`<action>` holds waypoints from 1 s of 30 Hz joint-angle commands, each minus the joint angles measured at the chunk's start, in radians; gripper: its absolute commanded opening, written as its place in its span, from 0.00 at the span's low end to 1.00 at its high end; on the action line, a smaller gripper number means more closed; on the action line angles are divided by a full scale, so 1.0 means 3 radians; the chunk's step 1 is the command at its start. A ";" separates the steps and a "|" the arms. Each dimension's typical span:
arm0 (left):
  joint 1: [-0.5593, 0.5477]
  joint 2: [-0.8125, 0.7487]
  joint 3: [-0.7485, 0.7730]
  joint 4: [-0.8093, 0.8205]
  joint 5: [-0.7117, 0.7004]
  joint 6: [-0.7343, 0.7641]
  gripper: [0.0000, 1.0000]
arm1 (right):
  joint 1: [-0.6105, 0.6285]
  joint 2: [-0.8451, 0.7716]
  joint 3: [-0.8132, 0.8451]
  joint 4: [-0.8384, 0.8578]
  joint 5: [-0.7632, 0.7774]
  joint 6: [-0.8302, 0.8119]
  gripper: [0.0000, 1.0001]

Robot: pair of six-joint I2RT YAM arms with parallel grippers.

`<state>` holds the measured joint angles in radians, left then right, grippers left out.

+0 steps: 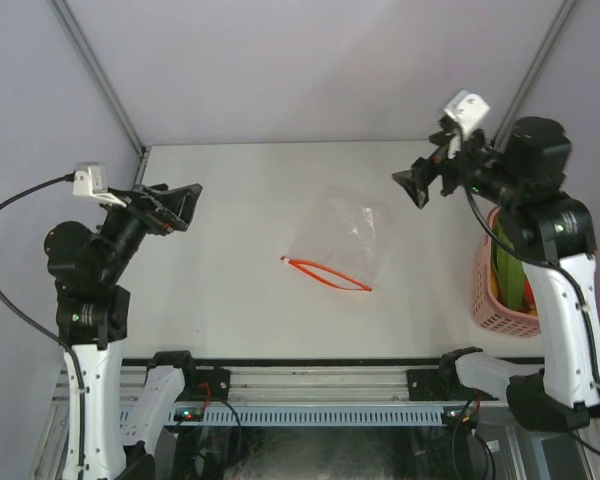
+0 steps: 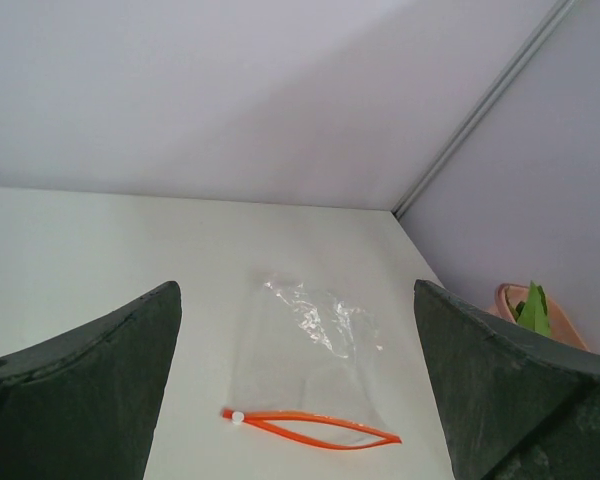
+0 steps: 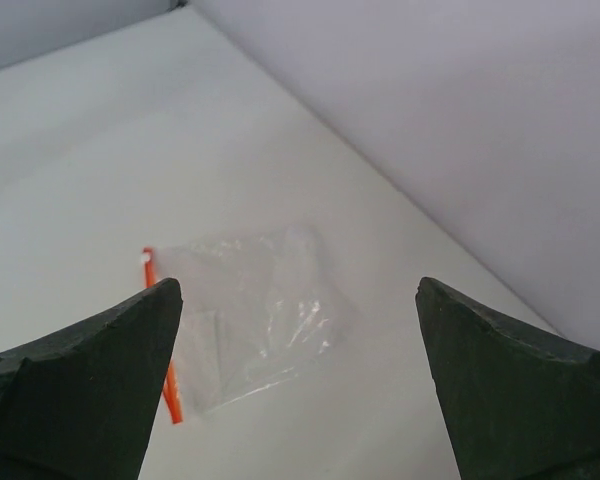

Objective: Open the zip-top bag and remove the fake food
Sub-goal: Reset both arms

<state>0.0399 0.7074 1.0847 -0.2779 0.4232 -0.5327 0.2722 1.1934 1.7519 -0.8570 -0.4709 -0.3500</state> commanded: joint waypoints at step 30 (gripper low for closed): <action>-0.0007 -0.0394 0.0238 -0.0826 0.0175 0.0536 1.00 | -0.0550 -0.0978 -0.0616 0.0612 -0.0211 0.1259 1.00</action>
<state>0.0395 0.5945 1.1542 -0.5396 0.4667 -0.3985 0.1165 0.9230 1.5517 -0.7242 -0.5503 -0.0120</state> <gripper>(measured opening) 0.998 0.997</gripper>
